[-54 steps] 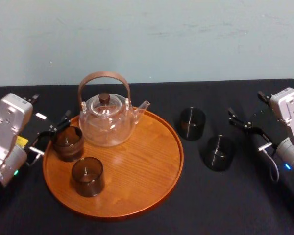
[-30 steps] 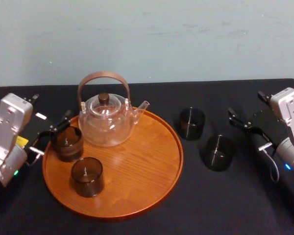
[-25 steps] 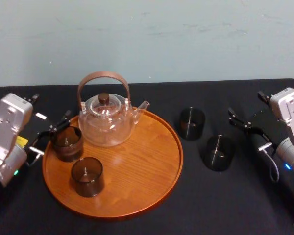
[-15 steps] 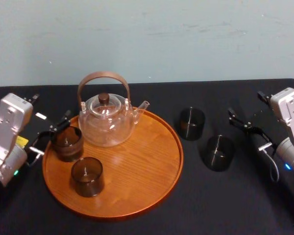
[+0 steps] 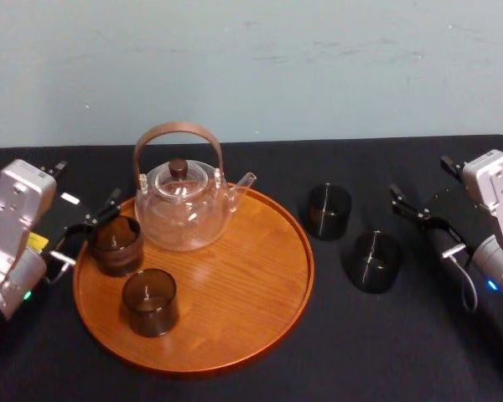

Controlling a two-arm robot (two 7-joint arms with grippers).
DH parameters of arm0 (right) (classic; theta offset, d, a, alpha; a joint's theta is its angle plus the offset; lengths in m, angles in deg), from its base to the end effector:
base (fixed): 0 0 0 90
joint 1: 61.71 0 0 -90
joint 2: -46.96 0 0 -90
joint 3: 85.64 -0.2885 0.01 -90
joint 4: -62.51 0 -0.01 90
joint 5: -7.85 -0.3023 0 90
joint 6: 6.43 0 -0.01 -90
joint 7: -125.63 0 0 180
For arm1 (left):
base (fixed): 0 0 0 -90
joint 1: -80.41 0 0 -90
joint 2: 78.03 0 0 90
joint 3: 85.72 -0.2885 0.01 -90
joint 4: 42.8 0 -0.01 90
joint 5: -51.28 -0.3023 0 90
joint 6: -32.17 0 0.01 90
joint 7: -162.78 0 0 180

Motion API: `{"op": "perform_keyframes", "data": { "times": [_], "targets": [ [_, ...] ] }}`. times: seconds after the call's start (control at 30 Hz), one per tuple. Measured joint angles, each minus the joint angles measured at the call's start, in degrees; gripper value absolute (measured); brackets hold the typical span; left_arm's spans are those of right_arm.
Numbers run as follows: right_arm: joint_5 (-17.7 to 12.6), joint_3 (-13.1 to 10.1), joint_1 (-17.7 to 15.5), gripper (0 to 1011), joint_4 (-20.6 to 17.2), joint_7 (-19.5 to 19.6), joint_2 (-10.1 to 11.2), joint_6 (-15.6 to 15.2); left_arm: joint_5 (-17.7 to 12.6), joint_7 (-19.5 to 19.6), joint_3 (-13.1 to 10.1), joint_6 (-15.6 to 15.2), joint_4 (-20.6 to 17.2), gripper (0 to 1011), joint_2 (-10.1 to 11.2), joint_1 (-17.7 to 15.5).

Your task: Pick up the glass from the table and place it on the tray.

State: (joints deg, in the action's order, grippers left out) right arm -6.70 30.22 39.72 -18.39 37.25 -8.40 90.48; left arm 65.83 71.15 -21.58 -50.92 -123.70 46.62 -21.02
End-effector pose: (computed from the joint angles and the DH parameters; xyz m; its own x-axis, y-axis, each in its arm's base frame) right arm 0.3517 -0.0835 -0.2998 0.2923 -0.8803 0.3736 0.9553 0.2873 -0.0702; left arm 0.3517 0.0836 -0.2998 0.2921 0.8803 0.3738 -0.9553 0.2871 0.0702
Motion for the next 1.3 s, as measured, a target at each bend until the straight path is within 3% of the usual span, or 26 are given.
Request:
{"op": "perform_keyframes", "data": {
  "times": [0.73, 1.1, 1.3],
  "targets": [
    [-0.4, -0.5, -0.1, 1002, -0.2, -1.4, 0.1, 0.2, 0.0, 0.0, 0.0, 0.0, 0.0, 1001, 0.0, 0.0],
    [-3.4, -2.7, -3.8, 1002, -6.1, -6.7, 1.9, -0.8, 0.0, 0.0, 0.0, 0.0, 0.0, 1001, 0.0, 0.0],
    [-4.8, -4.1, -6.7, 1002, -9.5, -7.5, 2.2, -0.8, 0.0, 0.0, 0.0, 0.0, 0.0, 1001, 0.0, 0.0]
  ]
}}
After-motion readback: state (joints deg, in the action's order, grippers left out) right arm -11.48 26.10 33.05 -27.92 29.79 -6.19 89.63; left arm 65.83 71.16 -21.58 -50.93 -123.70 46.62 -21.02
